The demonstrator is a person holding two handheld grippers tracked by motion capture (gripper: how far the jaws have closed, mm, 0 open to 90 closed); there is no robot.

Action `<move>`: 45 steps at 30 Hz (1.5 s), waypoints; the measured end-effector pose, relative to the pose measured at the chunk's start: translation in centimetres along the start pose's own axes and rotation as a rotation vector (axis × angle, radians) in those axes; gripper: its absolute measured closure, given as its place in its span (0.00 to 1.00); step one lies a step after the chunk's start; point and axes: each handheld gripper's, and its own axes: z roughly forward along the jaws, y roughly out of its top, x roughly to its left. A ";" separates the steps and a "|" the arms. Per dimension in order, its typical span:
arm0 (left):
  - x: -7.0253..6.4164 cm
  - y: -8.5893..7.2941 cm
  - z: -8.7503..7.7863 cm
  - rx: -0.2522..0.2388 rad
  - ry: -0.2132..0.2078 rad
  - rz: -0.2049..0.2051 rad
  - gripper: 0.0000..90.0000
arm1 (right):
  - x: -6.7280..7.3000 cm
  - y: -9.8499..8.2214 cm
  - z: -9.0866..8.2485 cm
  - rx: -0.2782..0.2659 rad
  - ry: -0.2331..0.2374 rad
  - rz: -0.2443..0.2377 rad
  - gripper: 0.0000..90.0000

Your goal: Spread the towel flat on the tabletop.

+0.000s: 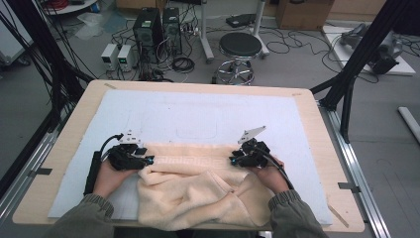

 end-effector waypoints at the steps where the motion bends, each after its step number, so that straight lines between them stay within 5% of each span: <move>1: -0.1 0.0 0.1 0.000 0.001 0.002 0.60 | 0.0 0.0 0.0 0.000 0.002 0.000 0.80; 9: -0.3 0.2 0.5 -0.007 0.028 0.031 0.69 | -0.2 0.1 0.1 -0.009 0.009 0.007 0.88; 15: -1.1 0.6 0.7 0.005 0.029 0.076 0.90 | -0.4 0.1 0.2 -0.013 0.023 0.009 0.94; 24: -0.9 0.7 0.1 -0.034 0.045 0.051 0.95 | -0.4 0.5 -1.4 -0.086 0.030 0.024 0.95; 29: -0.5 1.3 -1.0 -0.070 0.039 0.036 0.95 | 0.0 1.4 -2.5 -0.105 0.023 -0.011 0.95; 36: -0.5 1.1 -0.2 -0.034 0.022 0.060 0.91 | -0.7 1.2 -1.4 -0.041 0.024 0.012 0.95; 39: -0.4 1.1 0.1 -0.029 0.012 0.042 0.71 | -1.0 1.1 -1.2 -0.036 0.027 0.019 0.94; 45: -0.2 0.7 0.2 0.005 0.011 0.052 0.56 | -1.0 0.6 -0.4 -0.011 0.027 0.058 0.63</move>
